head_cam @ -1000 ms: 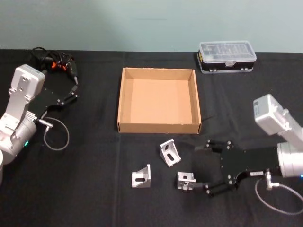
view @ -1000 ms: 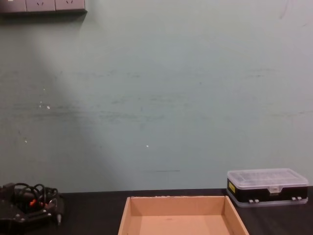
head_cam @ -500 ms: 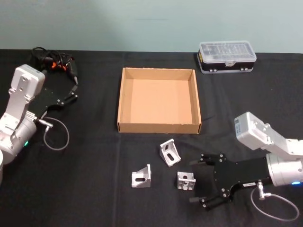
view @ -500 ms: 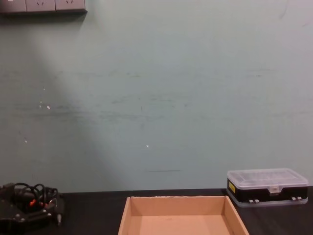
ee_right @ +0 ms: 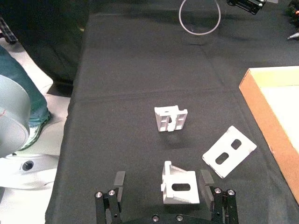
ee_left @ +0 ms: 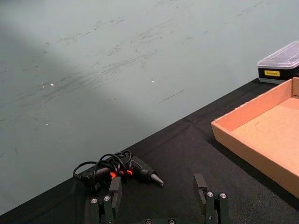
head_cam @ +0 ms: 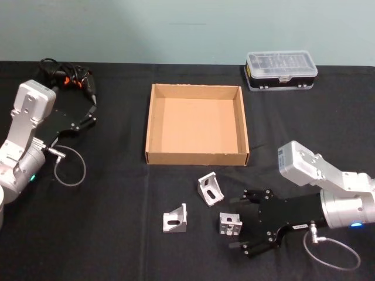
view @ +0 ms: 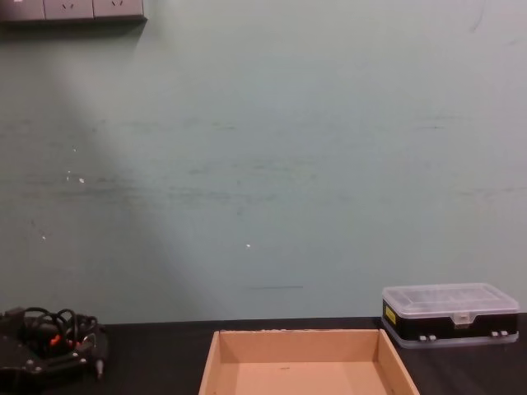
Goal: Use one hand to pick up the angle iron from the table and place it into the box.
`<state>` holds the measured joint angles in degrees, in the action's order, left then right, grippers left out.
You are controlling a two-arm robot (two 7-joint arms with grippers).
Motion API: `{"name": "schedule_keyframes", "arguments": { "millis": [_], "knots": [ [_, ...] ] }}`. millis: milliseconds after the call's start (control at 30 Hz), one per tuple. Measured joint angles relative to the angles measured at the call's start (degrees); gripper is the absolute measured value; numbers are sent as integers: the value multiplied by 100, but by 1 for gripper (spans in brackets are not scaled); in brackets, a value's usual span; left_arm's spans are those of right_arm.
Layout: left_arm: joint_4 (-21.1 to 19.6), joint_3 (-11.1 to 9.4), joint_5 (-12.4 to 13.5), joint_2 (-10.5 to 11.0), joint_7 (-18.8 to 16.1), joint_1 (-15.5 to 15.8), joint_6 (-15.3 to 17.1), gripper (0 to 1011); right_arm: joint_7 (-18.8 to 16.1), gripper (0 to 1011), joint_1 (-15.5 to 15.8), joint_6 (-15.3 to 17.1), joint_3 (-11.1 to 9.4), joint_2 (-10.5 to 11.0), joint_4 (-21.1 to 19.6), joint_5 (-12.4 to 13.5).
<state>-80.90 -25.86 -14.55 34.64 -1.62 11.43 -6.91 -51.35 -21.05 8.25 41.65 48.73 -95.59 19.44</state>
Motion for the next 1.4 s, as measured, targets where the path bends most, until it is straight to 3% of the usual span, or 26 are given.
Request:
{"name": "schedule_keyframes", "arguments": {
  "millis": [300, 833, 1133, 1400],
  "knots": [
    [0, 0, 0, 0, 0, -1, 0, 1000, -15, 1000, -112, 31, 141, -182, 141, -88],
    [0, 0, 0, 0, 0, 0, 0, 1000, -28, 993, -215, 108, 266, -246, 248, -218],
    [0, 0, 0, 0, 0, 0, 0, 1000, 14, 786, -203, 104, 269, -244, 290, -266],
    [0, 0, 0, 0, 0, 0, 0, 1000, 32, 509, -173, 83, 263, -235, 288, -286]
  ]
}}
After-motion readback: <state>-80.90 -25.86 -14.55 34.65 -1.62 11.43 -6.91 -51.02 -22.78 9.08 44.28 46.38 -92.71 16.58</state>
